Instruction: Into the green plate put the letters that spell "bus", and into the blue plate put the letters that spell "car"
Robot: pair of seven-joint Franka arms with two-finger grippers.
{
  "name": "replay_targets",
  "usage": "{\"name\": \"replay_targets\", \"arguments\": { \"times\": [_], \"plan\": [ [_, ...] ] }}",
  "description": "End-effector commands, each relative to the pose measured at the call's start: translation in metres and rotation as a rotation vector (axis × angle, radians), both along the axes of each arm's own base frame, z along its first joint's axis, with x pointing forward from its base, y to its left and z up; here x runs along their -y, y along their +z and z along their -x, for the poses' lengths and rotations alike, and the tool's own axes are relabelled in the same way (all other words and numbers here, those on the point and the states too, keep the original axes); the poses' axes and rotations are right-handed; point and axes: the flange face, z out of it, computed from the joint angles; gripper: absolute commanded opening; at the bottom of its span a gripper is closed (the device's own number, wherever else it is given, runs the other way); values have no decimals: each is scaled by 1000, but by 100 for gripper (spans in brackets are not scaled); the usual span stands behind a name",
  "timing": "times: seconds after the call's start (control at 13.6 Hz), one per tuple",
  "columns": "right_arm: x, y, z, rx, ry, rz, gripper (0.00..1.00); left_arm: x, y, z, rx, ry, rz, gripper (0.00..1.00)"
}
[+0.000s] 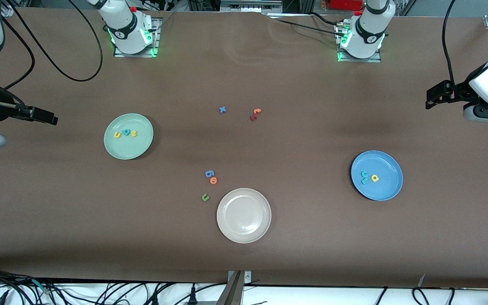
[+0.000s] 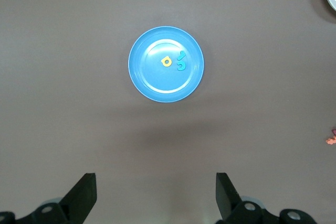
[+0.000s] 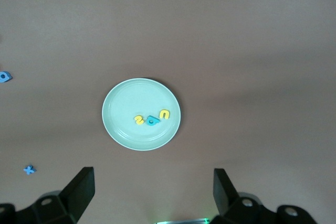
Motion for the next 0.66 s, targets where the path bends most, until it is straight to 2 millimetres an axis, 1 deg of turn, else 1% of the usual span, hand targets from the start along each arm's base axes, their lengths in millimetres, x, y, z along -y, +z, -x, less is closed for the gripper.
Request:
{"name": "replay_targets", "arguments": {
  "times": [0.0, 0.22, 0.37, 0.44, 0.59],
  "plan": [
    [0, 2, 6, 2, 3, 15, 100, 0, 2, -1, -13, 17, 25, 100],
    [-4, 4, 4, 7, 9, 13, 100, -1, 0, -2, -16, 43, 22, 100],
    [-4, 4, 4, 8, 11, 13, 100, -5, 0, -2, -16, 52, 22, 100],
    [-4, 4, 4, 7, 11, 11, 100, -5, -6, -5, -26, 54, 21, 100],
    [-4, 5, 4, 8, 11, 13, 100, -3, -8, -6, -31, 87, 16, 100]
  ]
}}
